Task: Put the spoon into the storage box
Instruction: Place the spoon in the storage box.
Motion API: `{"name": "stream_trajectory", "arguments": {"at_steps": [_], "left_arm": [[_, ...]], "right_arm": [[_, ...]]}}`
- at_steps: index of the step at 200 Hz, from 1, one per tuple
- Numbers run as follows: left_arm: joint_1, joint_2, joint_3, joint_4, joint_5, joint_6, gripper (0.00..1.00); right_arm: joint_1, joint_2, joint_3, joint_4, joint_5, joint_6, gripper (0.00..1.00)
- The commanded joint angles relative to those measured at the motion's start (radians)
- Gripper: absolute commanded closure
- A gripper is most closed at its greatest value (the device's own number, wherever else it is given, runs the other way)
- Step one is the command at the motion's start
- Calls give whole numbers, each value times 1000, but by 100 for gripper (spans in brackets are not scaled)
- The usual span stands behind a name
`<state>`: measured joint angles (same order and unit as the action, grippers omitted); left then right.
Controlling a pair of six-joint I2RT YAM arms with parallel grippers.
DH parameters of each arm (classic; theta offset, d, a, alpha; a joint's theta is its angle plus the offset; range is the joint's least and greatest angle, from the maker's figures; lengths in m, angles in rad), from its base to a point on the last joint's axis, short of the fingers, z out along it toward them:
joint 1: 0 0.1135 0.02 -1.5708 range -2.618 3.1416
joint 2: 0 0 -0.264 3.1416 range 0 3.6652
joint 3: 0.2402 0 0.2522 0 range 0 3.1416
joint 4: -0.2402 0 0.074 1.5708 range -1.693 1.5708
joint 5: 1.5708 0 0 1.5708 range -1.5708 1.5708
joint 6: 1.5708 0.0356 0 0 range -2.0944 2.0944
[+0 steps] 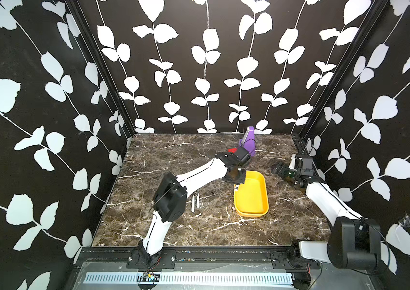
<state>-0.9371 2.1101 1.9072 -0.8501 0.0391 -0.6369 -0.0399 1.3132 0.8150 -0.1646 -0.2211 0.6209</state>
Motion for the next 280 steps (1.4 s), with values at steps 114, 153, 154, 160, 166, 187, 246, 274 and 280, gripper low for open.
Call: {"name": "stream_trajectory", "arguments": {"at_steps": [114, 153, 154, 160, 166, 187, 246, 274, 280], "left_arm": [[-103, 147, 93, 64, 105, -171, 100], [-104, 180, 110, 74, 125, -193, 100], [-103, 181, 111, 74, 127, -194, 100], [-103, 191, 121, 70, 133, -197, 100], [-104, 200, 133, 64, 138, -200, 100], [-103, 222, 141, 71, 152, -216, 100], [-101, 281, 180, 98, 184, -243, 100], [-99, 304, 190, 95, 205, -252, 100], [-98, 307, 188, 99, 211, -256, 100]], "right_arm": [[-35, -17, 38, -19, 5, -3, 13], [-34, -5, 38, -17, -4, -2, 13], [-34, -5, 38, -17, -4, -2, 13], [-34, -1, 39, -17, -6, -1, 13], [-34, 1, 38, -14, -6, -3, 13], [-34, 7, 39, -12, -10, 2, 13], [-35, 17, 37, -10, -18, 6, 13], [-35, 25, 34, -9, -25, 8, 13], [-34, 26, 31, -7, -26, 10, 13]]}}
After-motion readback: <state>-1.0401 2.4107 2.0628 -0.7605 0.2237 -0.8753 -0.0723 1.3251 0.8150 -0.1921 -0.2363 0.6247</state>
